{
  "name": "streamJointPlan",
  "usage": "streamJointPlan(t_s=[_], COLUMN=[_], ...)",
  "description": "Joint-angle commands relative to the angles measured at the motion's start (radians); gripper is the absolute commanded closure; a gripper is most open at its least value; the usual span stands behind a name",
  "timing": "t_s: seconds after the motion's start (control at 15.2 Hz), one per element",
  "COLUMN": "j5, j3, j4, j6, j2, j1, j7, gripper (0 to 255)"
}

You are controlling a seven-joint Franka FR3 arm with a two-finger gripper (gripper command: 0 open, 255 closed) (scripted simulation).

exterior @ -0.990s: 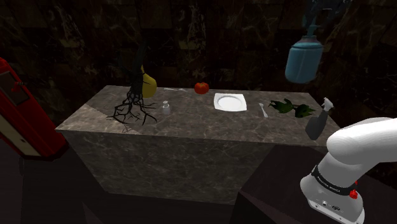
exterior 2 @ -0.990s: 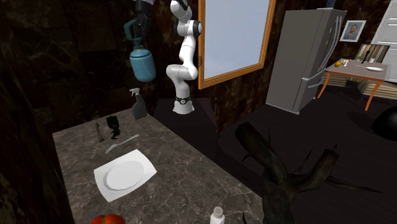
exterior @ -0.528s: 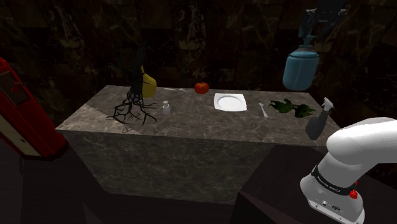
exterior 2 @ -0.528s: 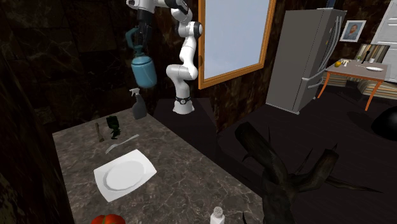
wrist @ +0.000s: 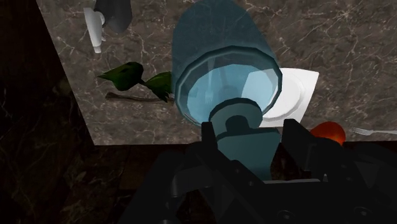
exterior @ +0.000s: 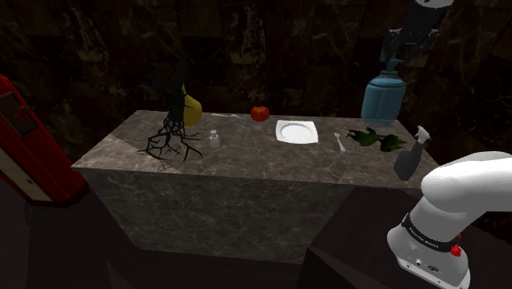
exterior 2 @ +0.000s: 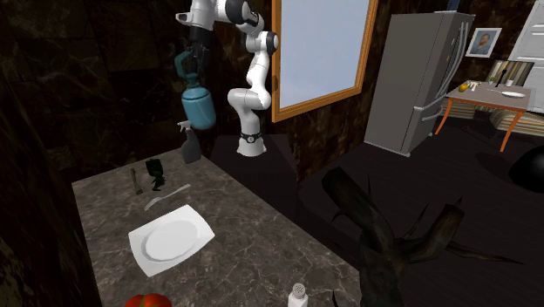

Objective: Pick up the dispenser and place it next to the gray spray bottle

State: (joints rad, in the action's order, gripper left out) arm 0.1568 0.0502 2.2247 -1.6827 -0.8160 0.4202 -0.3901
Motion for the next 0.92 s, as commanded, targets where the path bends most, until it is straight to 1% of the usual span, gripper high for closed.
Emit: streamJointPlan(t_s=[0.0, 0.86], j5=[0.001, 0.014], j3=[0.001, 0.009], j4=[0.035, 0.247], j6=[-0.025, -0.176], j2=[-0.011, -0.071], j1=[0.0, 0.003], j7=[-0.003, -0.022], gripper=[255, 255])
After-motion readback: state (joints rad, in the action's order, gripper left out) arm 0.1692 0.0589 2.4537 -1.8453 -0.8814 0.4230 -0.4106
